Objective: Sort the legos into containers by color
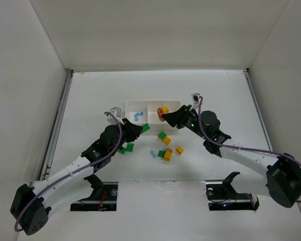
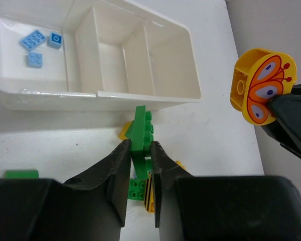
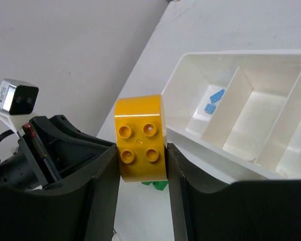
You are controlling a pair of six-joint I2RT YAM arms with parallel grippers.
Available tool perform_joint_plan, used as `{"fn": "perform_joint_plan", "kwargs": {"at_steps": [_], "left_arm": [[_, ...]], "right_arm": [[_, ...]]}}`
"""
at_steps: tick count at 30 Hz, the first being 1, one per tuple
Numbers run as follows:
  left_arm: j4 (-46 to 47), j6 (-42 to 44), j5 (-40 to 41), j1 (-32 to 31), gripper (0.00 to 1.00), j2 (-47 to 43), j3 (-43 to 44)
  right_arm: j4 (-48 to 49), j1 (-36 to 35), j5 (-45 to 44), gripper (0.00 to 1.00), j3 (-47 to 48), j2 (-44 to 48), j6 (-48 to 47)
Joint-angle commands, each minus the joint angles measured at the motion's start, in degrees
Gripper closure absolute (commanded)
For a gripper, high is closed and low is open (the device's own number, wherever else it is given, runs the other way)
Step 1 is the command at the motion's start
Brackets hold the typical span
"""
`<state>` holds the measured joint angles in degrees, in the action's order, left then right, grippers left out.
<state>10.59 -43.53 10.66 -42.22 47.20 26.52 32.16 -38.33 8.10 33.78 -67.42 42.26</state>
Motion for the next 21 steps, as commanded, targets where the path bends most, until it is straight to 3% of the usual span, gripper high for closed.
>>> {"fn": "perform_joint_plan", "kwargs": {"at_steps": [1,7,12,21], "left_arm": [[-0.30,0.46,0.86,0.86,0.97,-3.25,-0.16],[-3.12,1.87,1.38,1.13,0.95,-6.68,1.87],[-3.47,2.48,1.39,0.95,0.95,-6.33,2.66],[-1.45,3.36,0.95,0.52,0.94,-1.24,5.55]], "right_arm": [[0.28,-0.21,-1.23,0.78,3.82,-2.88,-1.29],[-5.70,-1.62,-11.69,0.75,12.44,-13.34,-6.66],[-7.11,-1.79,-14.33,0.71,17.72,-20.02,-8.42],[-7.55,-1.71,-16.53,0.43,18.25,-22.24,-8.51]]}}
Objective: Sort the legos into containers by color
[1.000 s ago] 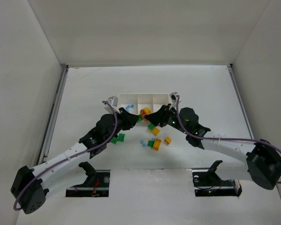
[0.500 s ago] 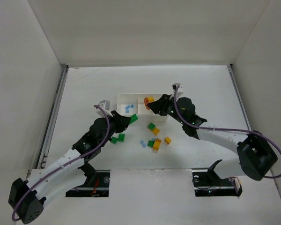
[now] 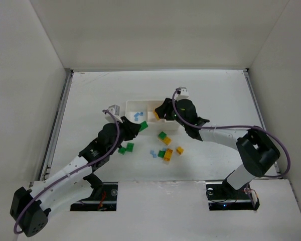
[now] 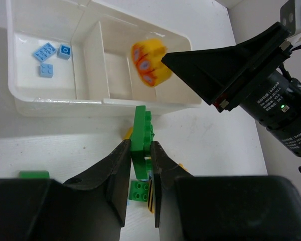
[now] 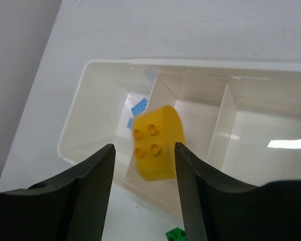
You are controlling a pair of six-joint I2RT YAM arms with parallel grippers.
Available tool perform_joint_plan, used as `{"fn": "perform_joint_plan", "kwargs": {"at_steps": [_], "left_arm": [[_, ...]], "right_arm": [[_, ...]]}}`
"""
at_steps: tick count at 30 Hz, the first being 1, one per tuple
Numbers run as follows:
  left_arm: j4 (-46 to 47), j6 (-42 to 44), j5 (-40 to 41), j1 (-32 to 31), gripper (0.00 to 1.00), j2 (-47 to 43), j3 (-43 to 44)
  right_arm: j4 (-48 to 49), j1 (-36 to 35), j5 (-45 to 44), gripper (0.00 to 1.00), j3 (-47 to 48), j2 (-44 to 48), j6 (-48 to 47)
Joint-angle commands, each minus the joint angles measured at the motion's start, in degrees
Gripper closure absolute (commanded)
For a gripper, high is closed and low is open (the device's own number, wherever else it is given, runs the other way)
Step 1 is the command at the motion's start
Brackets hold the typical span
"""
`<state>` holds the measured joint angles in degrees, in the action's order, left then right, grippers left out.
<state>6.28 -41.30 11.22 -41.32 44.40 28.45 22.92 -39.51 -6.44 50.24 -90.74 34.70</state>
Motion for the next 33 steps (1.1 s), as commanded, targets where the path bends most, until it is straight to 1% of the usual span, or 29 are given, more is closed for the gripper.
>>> {"fn": "perform_joint_plan", "kwargs": {"at_steps": [1,5,7,9,12,13,14,16,18,21,26,28,30,33], "left_arm": [[3.03,1.31,0.29,-0.56,0.94,2.61,4.24],[5.58,2.27,0.64,-1.61,0.94,6.04,6.00],[6.28,2.36,0.29,-1.70,0.94,7.97,7.41],[7.94,3.06,0.38,-1.96,0.94,10.34,8.55],[11.20,3.68,0.03,-2.23,0.94,15.87,11.09],[11.82,4.03,-0.23,-2.49,0.94,18.15,12.50],[12.60,4.38,-0.67,-2.84,0.94,20.61,13.90],[14.71,5.52,-1.11,-3.54,0.94,25.45,16.45],[16.04,6.31,-1.20,-4.16,0.93,30.46,19.53],[16.83,7.90,-1.29,-4.69,0.93,37.14,24.10],[17.27,9.22,-1.29,-4.16,0.93,46.37,29.99],[17.10,10.01,-1.03,-4.34,0.92,49.63,32.28],[16.75,10.62,-0.68,-4.60,0.88,51.74,33.95],[15.60,11.24,-0.68,-4.86,0.74,52.89,35.62]], "right_arm": [[1.69,-0.44,-2.09,0.41,1.62,1.53,-0.95],[1.78,-0.61,-2.09,0.38,-0.05,4.42,-1.12],[1.95,-0.35,-2.35,0.39,-1.28,6.18,-1.04],[1.96,-0.09,-4.01,0.46,-3.47,9.16,-1.12],[1.61,0.35,-9.37,0.63,-8.91,16.36,-0.86],[1.34,0.61,-10.60,0.68,-10.58,18.56,-0.86],[1.08,0.88,-11.57,0.70,-12.25,20.58,-0.95],[-0.41,1.41,-12.72,0.70,-15.24,24.45,-0.77],[-2.43,1.23,-13.07,0.70,-17.88,28.23,-0.68],[-5.24,0.45,-14.65,0.66,-22.10,33.24,-0.42],[-12.01,-4.12,-18.34,0.57,-26.33,39.66,1.51],[-14.73,-5.70,-19.57,0.53,-26.95,41.16,2.21],[-19.20,-7.20,-19.84,0.48,-26.60,41.87,2.65],[-27.90,-10.62,-20.28,0.40,-24.23,40.39,4.67]]}}
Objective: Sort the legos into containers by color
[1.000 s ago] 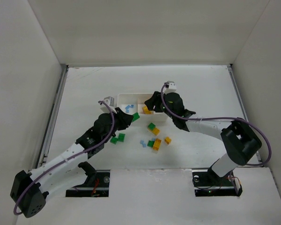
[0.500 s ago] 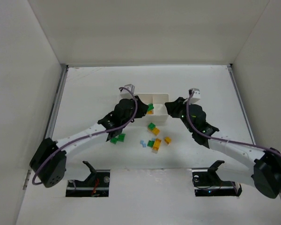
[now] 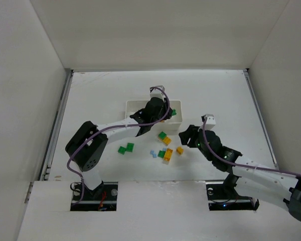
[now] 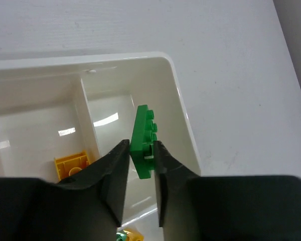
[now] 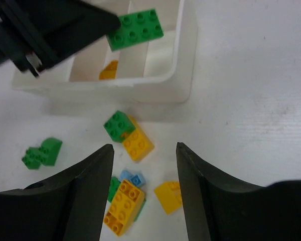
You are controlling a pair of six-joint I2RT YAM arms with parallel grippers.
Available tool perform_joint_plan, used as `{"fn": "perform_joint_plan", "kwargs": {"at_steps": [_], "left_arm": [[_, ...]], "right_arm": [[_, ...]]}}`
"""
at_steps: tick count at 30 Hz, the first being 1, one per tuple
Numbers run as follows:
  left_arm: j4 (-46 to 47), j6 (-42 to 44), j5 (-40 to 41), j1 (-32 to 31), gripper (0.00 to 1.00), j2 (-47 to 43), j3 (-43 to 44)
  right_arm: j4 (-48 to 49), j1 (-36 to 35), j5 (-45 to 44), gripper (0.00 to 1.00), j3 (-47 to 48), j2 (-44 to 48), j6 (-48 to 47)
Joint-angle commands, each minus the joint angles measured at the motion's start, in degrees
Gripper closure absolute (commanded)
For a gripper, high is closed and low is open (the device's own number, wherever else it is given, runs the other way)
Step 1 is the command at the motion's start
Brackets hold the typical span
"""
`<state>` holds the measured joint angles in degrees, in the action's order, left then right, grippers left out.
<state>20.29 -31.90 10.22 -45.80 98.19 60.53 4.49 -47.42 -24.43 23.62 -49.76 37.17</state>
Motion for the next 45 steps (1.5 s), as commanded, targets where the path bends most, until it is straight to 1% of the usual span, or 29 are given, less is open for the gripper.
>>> {"fn": "perform_joint_plan", "kwargs": {"at_steps": [1,3,4,5,9,12,18,20,22,24,27,30,33,35,38,41,43,45], "left_arm": [[1.50,2.36,0.50,-0.38,0.69,-1.25,3.63],[1.50,2.81,1.03,-0.47,0.61,-2.56,3.19],[1.42,2.90,1.29,-0.47,0.58,-3.44,2.84],[1.33,3.16,1.47,-0.38,0.57,-4.49,2.23],[0.89,3.07,2.70,-0.56,0.57,-10.46,-2.95],[-0.51,2.63,3.05,-1.79,0.58,-15.39,-7.96],[-4.99,2.02,6.91,-5.12,0.59,-25.23,-18.42],[-7.10,1.67,8.32,-6.27,0.59,-28.22,-21.06],[-8.42,1.14,9.55,-7.41,0.59,-31.03,-23.43],[-10.79,0.96,10.00,-8.38,0.59,-33.58,-25.19],[-12.73,0.44,10.61,-9.08,0.59,-37.45,-28.26],[-12.82,-1.32,11.40,-8.21,0.58,-41.66,-31.61],[-12.56,-2.55,11.14,-7.07,0.57,-46.32,-34.51],[-12.73,-3.60,11.40,-6.80,0.57,-49.14,-36.01],[-14.49,-4.31,10.70,-6.36,0.56,-52.04,-37.06],[-15.46,-5.80,11.23,-7.50,0.56,-54.42,-38.99],[-15.72,-6.86,10.70,-8.03,0.56,-55.12,-39.61],[-15.99,-7.12,10.96,-9.25,0.56,-55.30,-39.88]], "right_arm": [[-11.33,-4.20,-2.38,0.38,3.01,-1.56,2.29],[-13.89,-7.01,-2.56,0.34,3.89,-3.49,2.82],[-14.16,-7.98,-2.38,0.33,4.24,-4.55,3.08],[-14.16,-8.78,-1.95,0.32,4.59,-5.69,3.26],[-14.25,-9.66,-1.94,0.34,6.52,-12.45,2.47],[-13.37,-9.66,-1.42,0.36,7.41,-15.71,2.38],[-9.86,-8.35,-0.10,0.43,7.76,-21.95,1.33],[-9.24,-8.26,0.43,0.50,8.29,-23.71,0.89],[-9.67,-8.00,-0.35,0.63,8.90,-24.60,0.45],[-10.99,-7.99,-2.11,0.74,8.99,-22.33,1.24],[-12.75,-7.99,-3.87,0.78,10.21,-17.41,0.37],[-13.28,-6.77,-3.44,0.79,13.90,-14.93,-2.44],[-9.34,-5.98,-1.60,0.79,19.17,-17.46,-6.21],[-5.21,-5.27,-0.01,0.78,23.82,-22.20,-9.21],[-1.87,-3.17,1.83,0.77,30.41,-30.46,-11.23],[-1.06,-0.79,2.54,0.77,37.27,-39.51,-12.21],[-0.54,-0.26,2.45,0.72,39.92,-42.78,-12.21],[-0.19,0.61,2.54,0.61,42.20,-45.15,-12.29]]}}
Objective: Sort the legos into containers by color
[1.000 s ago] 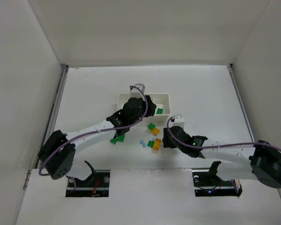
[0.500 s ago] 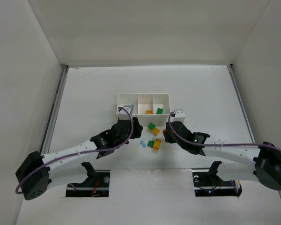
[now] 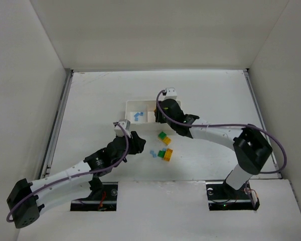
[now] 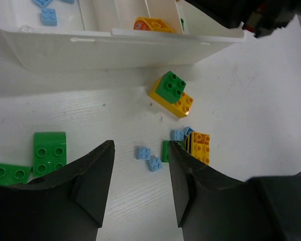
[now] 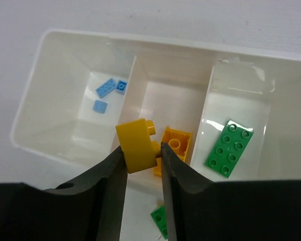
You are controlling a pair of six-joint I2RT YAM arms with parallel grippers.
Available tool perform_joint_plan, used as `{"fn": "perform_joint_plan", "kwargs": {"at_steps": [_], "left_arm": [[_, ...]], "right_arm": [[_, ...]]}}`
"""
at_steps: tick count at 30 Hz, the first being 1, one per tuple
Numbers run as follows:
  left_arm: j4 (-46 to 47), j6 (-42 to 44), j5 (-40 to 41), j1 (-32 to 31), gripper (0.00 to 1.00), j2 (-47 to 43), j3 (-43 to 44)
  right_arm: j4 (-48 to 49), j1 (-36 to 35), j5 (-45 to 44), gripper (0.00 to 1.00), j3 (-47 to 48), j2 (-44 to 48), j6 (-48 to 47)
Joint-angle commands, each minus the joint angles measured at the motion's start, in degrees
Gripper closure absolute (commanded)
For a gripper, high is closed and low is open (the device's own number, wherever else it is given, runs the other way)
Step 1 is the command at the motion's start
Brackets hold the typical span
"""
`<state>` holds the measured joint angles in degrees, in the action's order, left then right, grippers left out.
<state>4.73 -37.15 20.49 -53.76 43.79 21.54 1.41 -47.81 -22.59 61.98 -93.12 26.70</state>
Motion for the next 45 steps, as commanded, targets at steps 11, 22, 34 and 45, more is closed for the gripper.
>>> {"fn": "perform_joint_plan", "kwargs": {"at_steps": [11,22,34,45], "left_arm": [[5.28,2.68,0.69,-11.84,0.56,13.84,6.04],[6.25,9.90,3.42,-20.38,0.56,33.54,17.48],[6.43,11.66,4.47,-20.03,0.53,44.62,22.40],[6.60,12.71,7.45,-20.55,0.86,43.59,22.76]], "right_arm": [[5.62,1.98,-1.49,0.36,-4.65,9.52,-0.86],[8.08,3.38,-2.28,0.36,-22.50,24.03,4.50],[8.87,4.35,-0.97,0.35,-30.77,32.12,8.19],[8.52,4.53,-0.88,0.35,-34.99,37.39,9.69]]}}
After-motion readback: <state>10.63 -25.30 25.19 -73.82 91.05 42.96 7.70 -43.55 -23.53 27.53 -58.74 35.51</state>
